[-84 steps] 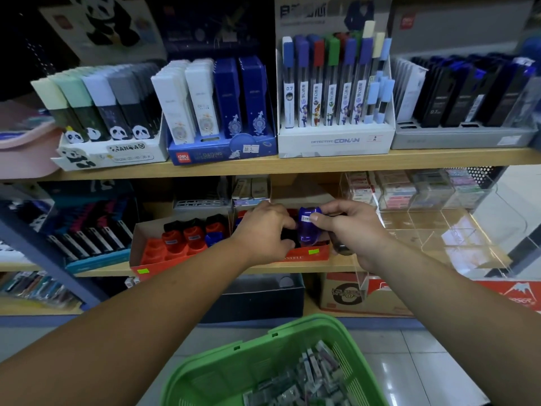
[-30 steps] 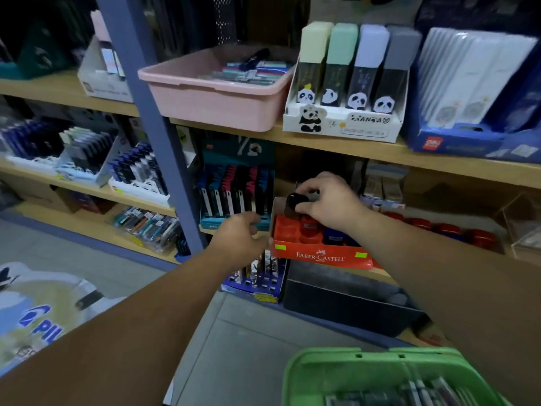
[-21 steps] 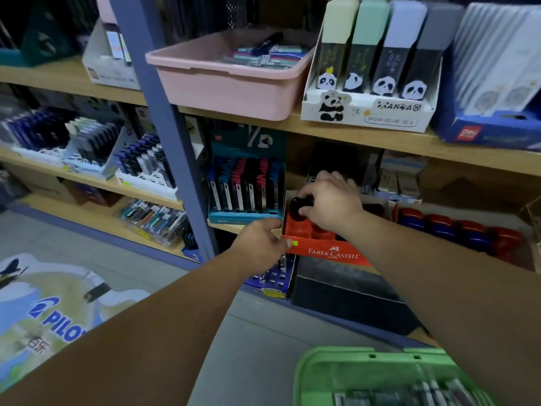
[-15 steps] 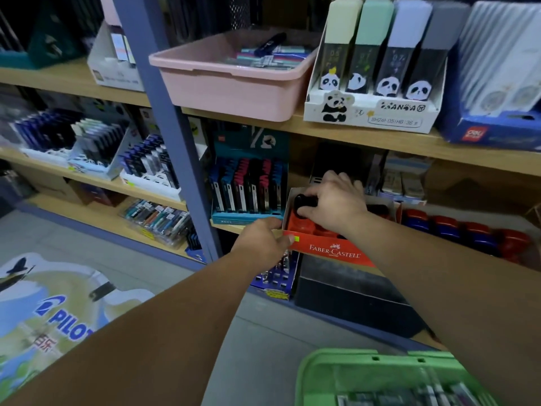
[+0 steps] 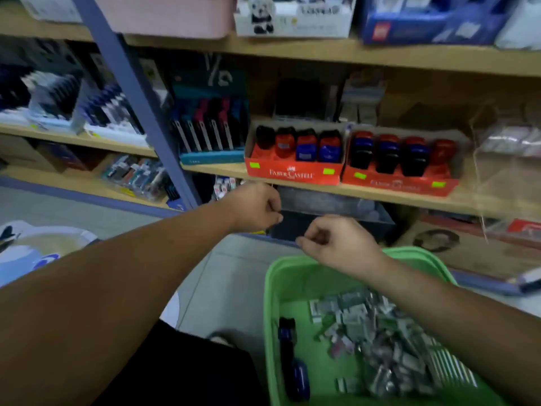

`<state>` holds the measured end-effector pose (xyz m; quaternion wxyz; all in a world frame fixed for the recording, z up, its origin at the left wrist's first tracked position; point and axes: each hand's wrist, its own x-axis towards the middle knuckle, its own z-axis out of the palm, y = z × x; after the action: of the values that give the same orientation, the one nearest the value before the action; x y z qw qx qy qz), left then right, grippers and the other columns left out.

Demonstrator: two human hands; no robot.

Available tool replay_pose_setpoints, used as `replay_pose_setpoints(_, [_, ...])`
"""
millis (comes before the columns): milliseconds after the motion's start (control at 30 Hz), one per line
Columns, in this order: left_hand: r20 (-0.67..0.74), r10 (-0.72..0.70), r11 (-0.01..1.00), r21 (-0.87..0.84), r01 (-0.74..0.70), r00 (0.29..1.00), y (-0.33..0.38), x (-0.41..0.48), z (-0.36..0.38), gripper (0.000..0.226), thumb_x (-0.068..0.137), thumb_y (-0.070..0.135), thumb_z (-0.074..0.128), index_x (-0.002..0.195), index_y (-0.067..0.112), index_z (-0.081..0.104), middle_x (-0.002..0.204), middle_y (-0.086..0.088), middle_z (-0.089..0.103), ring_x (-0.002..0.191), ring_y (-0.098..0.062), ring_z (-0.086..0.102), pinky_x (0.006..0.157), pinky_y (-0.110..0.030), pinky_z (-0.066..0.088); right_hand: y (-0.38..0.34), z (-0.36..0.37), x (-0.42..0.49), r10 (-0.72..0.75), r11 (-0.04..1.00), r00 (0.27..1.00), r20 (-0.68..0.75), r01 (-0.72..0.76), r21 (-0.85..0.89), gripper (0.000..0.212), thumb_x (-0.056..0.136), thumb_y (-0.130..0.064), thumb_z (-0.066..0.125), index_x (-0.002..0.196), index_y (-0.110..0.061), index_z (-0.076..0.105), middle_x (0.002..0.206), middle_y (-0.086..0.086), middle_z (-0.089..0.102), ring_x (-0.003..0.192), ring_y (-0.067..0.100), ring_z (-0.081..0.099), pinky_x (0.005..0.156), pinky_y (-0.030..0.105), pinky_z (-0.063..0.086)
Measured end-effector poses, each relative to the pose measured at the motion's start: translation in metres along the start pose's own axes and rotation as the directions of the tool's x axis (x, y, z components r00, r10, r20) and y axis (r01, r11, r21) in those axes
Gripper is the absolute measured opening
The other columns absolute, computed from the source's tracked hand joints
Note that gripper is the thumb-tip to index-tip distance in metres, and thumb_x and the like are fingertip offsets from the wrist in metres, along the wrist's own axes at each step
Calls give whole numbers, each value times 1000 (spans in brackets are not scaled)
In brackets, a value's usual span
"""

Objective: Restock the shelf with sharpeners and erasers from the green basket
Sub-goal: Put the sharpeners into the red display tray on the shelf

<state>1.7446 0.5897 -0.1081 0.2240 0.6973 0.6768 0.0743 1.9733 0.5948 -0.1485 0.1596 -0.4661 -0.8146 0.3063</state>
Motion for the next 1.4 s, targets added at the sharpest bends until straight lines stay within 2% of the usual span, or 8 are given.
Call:
replay_pose_setpoints(133, [88,90,994,58,-96,992,24,-14,60,10,93,27,70,99,20,74,92,3,72,86,-19,68,80,-40,59,63,78,-62,282,914,835,473,-384,134,14,92,-33,79,92,-20,72,86,-3,68,77,9,62,68,25,50])
replay_pose_setpoints(233, [198,122,989,63,-137,973,37,-26,116,19,95,23,66,112,20,74,106,0,74,95,-19,68,86,-33,56,103,138,-97,418,816,697,583,-570,96,54,85,-39,84,128,-10,67,126,10,67,109,23,66,94,36,57])
replay_pose_setpoints(367, [323,144,935,265,-235,935,31,-43,161,25,97,26,58,118,26,71,119,-1,70,110,-25,64,87,-34,51,115,169,-115,430,772,589,685,-633,59,77,88,-47,79,152,-16,48,150,11,52,124,28,57,91,34,50])
replay_pose_setpoints(500, [416,141,834,438,-334,898,27,-45,171,36,96,32,61,132,34,65,129,4,69,117,-24,64,90,-35,52,117,186,-110,398,713,478,783,-698,63,71,94,-41,74,154,-27,40,153,6,49,125,29,54,88,42,53])
replay_pose_setpoints(800, [614,28,845,407,-346,789,35,-25,174,50,91,38,75,138,31,60,129,6,66,114,-23,64,87,-34,53,122,202,-102,282,755,247,927,-654,-56,67,89,-32,82,147,-23,51,136,4,58,125,29,58,86,39,57])
replay_pose_setpoints(967, [666,5,940,252,-231,746,39,-10,170,63,84,37,84,141,25,59,129,4,66,115,-20,63,94,-34,52,129,194,-104,205,817,268,942,-577,-14,54,82,-20,88,131,-25,66,130,1,62,115,26,66,89,34,61])
replay_pose_setpoints(1233, [719,-84,940,287,-185,690,28,-8,230,77,82,39,86,148,22,50,139,-4,60,120,-27,60,91,-33,47,157,110,-103,329,630,357,874,-773,78,53,87,-16,81,134,-19,58,124,16,57,101,33,64,64,35,62])
replay_pose_setpoints(1400, [732,-111,835,436,-337,672,20,-20,278,93,75,42,90,153,25,43,139,-7,50,117,-30,58,96,-43,53,168,68,-115,350,447,451,821,-851,277,29,95,-8,63,123,-12,61,119,19,59,90,29,57,63,37,55])
